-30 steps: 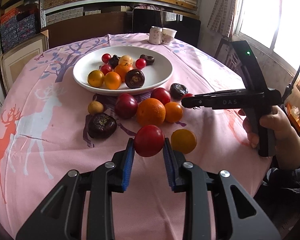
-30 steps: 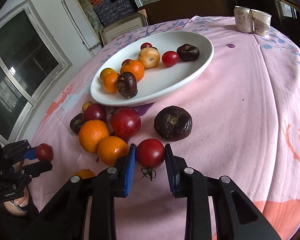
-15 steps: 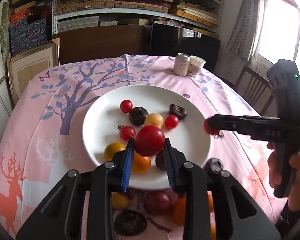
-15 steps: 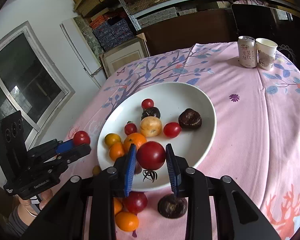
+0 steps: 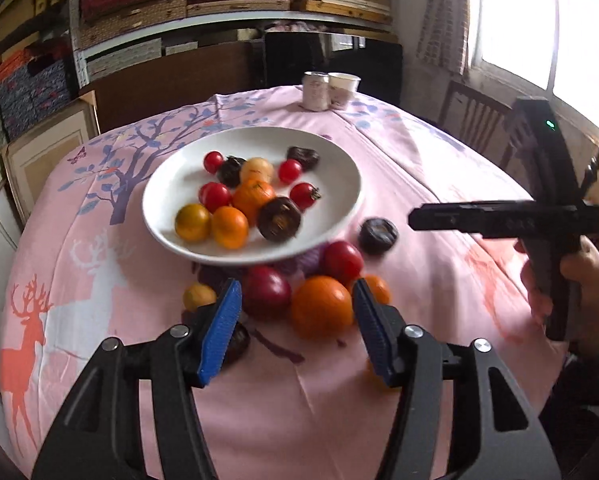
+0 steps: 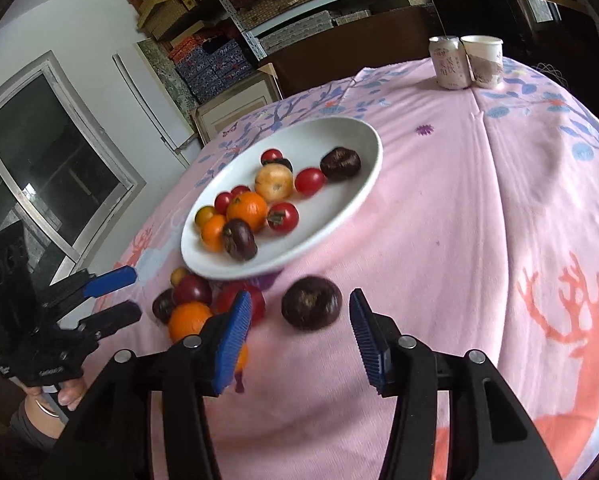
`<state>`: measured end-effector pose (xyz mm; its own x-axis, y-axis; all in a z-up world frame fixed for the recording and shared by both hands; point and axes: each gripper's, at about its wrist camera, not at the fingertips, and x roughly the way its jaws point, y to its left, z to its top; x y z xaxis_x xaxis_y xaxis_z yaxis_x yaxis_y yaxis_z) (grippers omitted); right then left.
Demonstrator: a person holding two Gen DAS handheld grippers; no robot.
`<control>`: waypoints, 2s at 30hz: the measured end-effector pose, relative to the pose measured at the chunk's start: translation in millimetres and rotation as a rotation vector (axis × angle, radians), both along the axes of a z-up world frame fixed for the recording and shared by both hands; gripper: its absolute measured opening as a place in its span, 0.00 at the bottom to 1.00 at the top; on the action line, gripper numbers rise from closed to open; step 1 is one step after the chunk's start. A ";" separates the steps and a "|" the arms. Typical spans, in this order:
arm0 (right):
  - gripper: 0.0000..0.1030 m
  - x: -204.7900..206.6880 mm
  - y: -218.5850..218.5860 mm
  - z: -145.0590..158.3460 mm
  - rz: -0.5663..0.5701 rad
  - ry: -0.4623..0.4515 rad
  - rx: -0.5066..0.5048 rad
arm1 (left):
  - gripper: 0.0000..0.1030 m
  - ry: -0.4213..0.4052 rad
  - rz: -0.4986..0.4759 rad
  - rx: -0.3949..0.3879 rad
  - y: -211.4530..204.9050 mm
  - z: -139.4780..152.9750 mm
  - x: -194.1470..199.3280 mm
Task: Organize fruits
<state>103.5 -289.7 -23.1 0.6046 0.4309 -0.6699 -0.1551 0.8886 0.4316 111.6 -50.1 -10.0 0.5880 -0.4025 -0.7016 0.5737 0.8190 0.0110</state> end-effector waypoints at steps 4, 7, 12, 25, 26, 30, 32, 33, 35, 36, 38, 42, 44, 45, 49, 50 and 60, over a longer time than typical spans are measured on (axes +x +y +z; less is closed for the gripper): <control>0.50 -9.6 -7.5 -18.5 -0.005 0.053 0.026 | 0.55 0.032 -0.084 0.045 -19.3 -17.0 -43.9; 0.58 -13.1 -6.8 -14.7 -0.012 0.028 0.018 | 0.55 0.057 -0.095 0.079 -34.3 -31.6 -48.5; 0.58 -10.0 -3.4 -15.5 -0.013 0.029 -0.013 | 0.35 0.100 -0.064 0.124 -50.7 -55.6 -36.8; 0.59 26.8 35.3 -17.7 0.023 0.064 -0.255 | 0.35 0.064 0.001 -0.054 -0.5 -12.5 -46.1; 0.59 31.1 40.7 -20.4 0.029 0.069 -0.277 | 0.35 0.070 0.010 -0.059 2.3 -12.8 -45.0; 0.41 40.8 54.8 -21.9 0.041 0.042 -0.338 | 0.35 0.077 0.037 -0.069 11.0 -14.4 -42.7; 0.41 38.5 54.7 -20.5 0.033 0.036 -0.332 | 0.35 0.083 0.046 -0.082 15.4 -14.5 -40.1; 0.41 35.2 53.1 -18.7 0.032 0.030 -0.320 | 0.36 0.079 0.051 -0.085 17.5 -14.3 -40.2; 0.41 27.0 48.9 -13.0 0.029 0.017 -0.308 | 0.36 0.071 0.063 -0.093 22.8 -13.1 -38.3; 0.41 21.3 45.8 -8.3 0.027 0.006 -0.298 | 0.36 0.069 0.069 -0.099 25.5 -11.9 -36.8; 0.41 12.3 37.9 4.9 0.021 -0.024 -0.267 | 0.35 0.062 0.083 -0.113 31.2 -6.5 -29.6; 0.41 22.2 25.7 35.0 -0.002 -0.065 -0.218 | 0.36 0.037 0.105 -0.137 34.2 13.0 5.8; 0.41 36.8 25.9 47.3 -0.003 -0.071 -0.195 | 0.36 0.028 0.125 -0.151 33.5 22.4 32.7; 0.41 46.3 28.1 52.4 -0.002 -0.074 -0.191 | 0.36 0.035 0.141 -0.163 33.1 26.6 51.7; 0.41 86.1 36.6 55.9 -0.015 -0.051 -0.167 | 0.36 0.073 0.207 -0.178 28.4 28.4 118.0; 0.42 94.7 38.2 53.9 -0.021 -0.047 -0.165 | 0.36 0.084 0.215 -0.166 25.9 26.0 130.1; 0.61 76.6 33.9 49.2 -0.061 -0.091 -0.169 | 0.63 0.070 0.247 -0.147 34.9 20.5 125.9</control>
<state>180.1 -255.8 26.1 0.6872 0.2776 -0.6713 -0.1303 0.9562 0.2621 237.5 -15.2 10.6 0.6333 -0.3531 -0.6887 0.3516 0.9240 -0.1505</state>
